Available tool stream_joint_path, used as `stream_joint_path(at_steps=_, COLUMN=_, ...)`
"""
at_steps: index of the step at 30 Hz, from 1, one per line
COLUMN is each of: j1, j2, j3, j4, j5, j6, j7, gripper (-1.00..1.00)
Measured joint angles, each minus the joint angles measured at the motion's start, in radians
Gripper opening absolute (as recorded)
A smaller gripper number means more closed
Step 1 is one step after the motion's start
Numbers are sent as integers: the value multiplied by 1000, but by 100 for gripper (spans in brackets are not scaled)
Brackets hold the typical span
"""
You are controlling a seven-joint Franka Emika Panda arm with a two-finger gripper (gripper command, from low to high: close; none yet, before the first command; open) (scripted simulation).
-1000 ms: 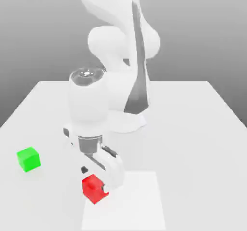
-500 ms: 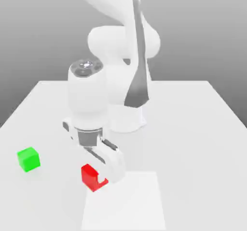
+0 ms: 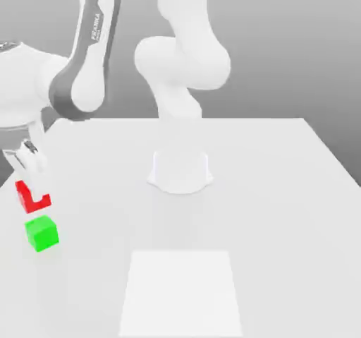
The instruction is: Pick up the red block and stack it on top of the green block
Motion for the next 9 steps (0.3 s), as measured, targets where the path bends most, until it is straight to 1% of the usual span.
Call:
stream_joint_path(at_steps=1, j1=-4, j2=35, j3=10, j4=1, j5=24, j6=32, j7=-18, gripper=-100)
stream_joint_path(at_steps=2, j1=-12, j2=69, j3=22, j4=3, j5=47, j6=64, j7=-35, gripper=100)
stream_joint_path(at_steps=9, j1=-14, j2=77, j3=25, j4=3, j5=52, j6=71, j7=-39, gripper=100)
